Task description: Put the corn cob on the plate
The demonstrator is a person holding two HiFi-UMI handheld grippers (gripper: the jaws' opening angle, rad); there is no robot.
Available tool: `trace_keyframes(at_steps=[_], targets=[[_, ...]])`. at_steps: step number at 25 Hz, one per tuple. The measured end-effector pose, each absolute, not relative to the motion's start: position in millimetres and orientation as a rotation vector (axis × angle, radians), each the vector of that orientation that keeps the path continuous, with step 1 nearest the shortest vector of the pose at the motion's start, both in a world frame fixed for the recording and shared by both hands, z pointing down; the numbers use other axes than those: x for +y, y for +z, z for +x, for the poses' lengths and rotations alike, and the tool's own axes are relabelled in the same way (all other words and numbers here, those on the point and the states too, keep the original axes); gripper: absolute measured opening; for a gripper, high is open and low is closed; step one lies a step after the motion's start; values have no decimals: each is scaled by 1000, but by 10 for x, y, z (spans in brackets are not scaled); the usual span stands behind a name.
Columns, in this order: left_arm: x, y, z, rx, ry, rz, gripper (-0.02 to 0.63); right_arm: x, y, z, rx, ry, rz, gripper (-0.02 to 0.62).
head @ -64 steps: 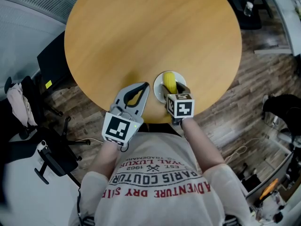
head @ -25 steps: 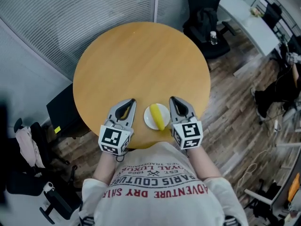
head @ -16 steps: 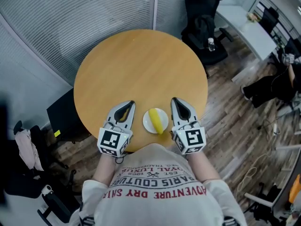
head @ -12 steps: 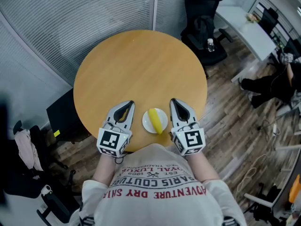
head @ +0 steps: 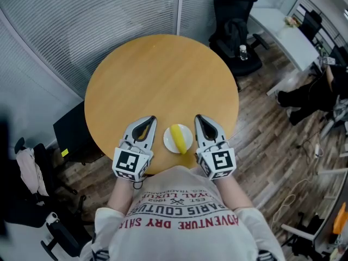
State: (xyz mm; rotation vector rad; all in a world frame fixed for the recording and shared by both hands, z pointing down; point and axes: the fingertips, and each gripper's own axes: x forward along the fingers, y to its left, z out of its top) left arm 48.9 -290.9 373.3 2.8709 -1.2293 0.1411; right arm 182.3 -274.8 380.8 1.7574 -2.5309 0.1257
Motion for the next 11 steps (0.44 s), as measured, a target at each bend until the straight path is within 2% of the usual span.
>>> trace_keyframes(at_steps=[11], targets=[[-2898,3742,530,-1222,155,2874,33,-2760,3843,1945,-2523,178,1783,29]])
